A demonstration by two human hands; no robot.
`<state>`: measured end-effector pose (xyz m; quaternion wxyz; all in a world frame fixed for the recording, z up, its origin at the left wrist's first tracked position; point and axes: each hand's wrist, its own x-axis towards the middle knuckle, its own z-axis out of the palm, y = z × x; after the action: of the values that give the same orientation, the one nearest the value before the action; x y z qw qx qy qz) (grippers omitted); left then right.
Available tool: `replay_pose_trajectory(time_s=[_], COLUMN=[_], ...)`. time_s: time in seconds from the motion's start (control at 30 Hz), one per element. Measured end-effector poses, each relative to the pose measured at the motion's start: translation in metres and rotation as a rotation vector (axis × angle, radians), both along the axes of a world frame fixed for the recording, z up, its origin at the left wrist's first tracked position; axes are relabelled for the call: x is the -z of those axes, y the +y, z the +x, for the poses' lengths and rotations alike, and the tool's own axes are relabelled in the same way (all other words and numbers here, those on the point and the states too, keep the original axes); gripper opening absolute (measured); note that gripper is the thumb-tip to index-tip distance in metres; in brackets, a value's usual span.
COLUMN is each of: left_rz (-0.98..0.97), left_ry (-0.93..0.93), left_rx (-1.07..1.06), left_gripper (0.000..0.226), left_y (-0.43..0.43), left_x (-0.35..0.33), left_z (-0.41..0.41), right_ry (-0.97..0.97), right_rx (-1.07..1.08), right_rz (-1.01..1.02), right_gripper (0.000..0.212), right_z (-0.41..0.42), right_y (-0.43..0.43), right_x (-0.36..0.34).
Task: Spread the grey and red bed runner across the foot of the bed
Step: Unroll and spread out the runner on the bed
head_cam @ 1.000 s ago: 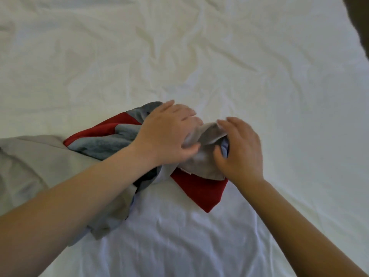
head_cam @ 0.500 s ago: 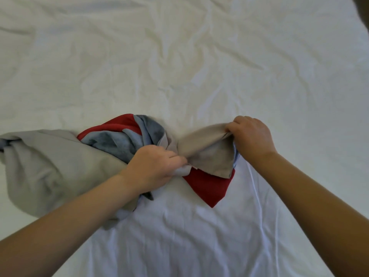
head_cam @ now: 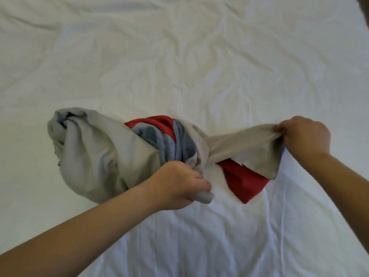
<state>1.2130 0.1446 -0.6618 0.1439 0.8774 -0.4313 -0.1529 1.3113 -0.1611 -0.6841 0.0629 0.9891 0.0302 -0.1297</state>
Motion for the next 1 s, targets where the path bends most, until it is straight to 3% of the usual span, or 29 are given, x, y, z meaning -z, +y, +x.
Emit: replay_pose_trajectory(time_s=[0.1, 0.2, 0.33, 0.4, 0.5, 0.63, 0.77, 0.87, 1.0], left_rz=[-0.052, -0.185, 0.211, 0.355, 0.387, 0.379, 0.313, 0.151, 0.214], left_ry=[0.139, -0.024, -0.061, -0.08, -0.138, -0.186, -0.178, -0.195, -0.327], left_rx=[-0.146, -0.388, -0.363, -0.346, -0.388, -0.374, -0.474, -0.655, -0.761], left_gripper=[0.034, 0.048, 0.084, 0.074, 0.048, 0.035, 0.042, 0.041, 0.03], left_y=[-0.012, -0.028, -0.046, -0.042, -0.026, -0.024, -0.026, -0.019, -0.002], left_x=[-0.009, -0.011, -0.002, 0.008, 0.015, 0.013, 0.004, -0.009, -0.016], left_z=[0.008, 0.016, 0.013, 0.015, 0.028, 0.057, 0.094, 0.127, 0.172], right_ry=[-0.003, -0.063, 0.075, 0.063, 0.031, -0.014, -0.025, -0.021, -0.037], right_rx=[-0.143, -0.276, -0.42, -0.378, -0.327, -0.348, -0.349, -0.355, -0.33], right_rz=[-0.001, 0.212, 0.229, 0.242, 0.232, 0.249, 0.27, 0.212, 0.186], right_gripper=[0.03, 0.039, 0.053, 0.048, 0.026, 0.002, 0.017, 0.01, 0.034], right_z=[-0.019, -0.041, -0.058, -0.058, -0.051, -0.047, -0.035, -0.029, -0.017], right_y=[0.018, 0.049, 0.096, 0.101, 0.096, 0.091, 0.08, 0.064, 0.038], right_x=[0.003, 0.007, 0.022, 0.031, 0.034, 0.027, 0.021, 0.024, 0.019])
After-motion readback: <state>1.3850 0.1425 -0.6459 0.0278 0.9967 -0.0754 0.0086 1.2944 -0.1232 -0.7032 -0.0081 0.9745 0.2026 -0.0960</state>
